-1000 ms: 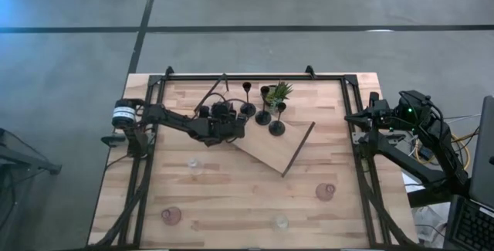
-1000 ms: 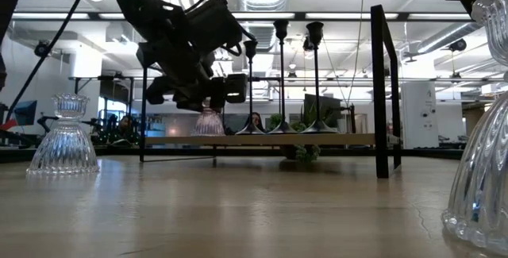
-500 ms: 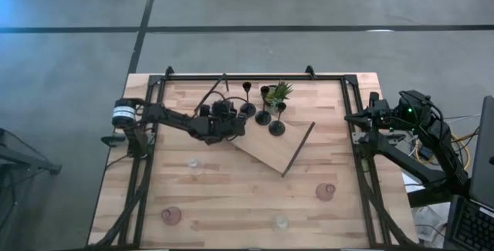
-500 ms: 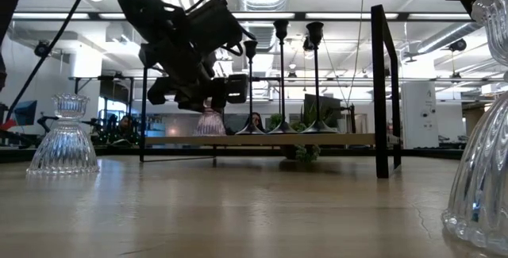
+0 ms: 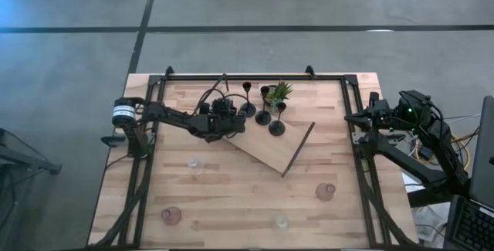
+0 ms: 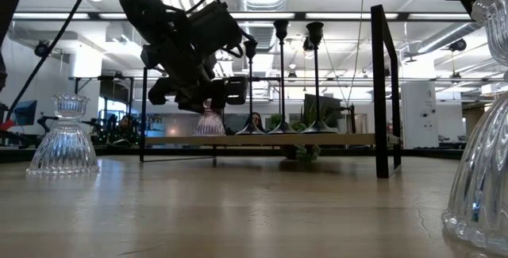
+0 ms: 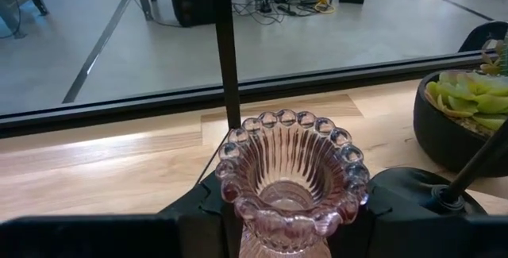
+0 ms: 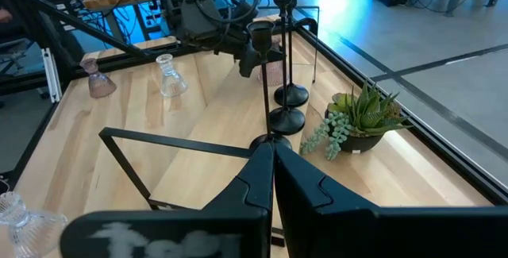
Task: Pick & Place candle stick holders
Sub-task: Put the middle pink glass candle holder on the shelf
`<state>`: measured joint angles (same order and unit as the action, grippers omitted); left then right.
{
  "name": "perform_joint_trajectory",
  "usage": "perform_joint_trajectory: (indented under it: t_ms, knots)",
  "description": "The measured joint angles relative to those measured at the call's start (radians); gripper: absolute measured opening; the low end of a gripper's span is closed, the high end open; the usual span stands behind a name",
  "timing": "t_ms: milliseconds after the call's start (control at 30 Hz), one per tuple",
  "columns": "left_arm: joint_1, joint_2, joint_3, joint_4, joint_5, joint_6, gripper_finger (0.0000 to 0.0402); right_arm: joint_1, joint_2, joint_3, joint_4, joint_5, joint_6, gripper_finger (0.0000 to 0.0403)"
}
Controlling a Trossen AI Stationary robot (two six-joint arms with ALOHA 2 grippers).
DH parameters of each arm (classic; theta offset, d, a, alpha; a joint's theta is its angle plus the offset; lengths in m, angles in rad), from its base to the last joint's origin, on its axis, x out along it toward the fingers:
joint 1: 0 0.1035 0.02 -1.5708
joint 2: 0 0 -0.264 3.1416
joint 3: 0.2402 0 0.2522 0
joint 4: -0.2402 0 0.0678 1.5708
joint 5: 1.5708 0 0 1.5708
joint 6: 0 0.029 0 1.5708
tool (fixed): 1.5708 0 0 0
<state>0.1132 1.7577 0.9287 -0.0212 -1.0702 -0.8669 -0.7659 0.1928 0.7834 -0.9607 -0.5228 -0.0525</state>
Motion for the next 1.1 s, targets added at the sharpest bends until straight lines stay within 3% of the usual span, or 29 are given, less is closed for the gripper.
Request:
perform_joint_trajectory:
  t_ms: [633, 833, 1100]
  knots:
    - [0.017, 0.002, 0.0, -0.001, 0.003, -0.002, 0.013, 0.0, 0.0, 0.0, 0.0, 0.0, 0.0, 0.0008]
    - [0.017, 0.004, 0.0, -0.004, 0.007, 0.002, 0.0162, 0.0, 0.0, 0.0, 0.0, 0.0, 0.0, 0.0008]
    - [0.017, 0.005, -0.001, 0.003, 0.006, 0.001, 0.0167, 0.0, 0.0, 0.0, 0.0, 0.0, 0.0, 0.0008]
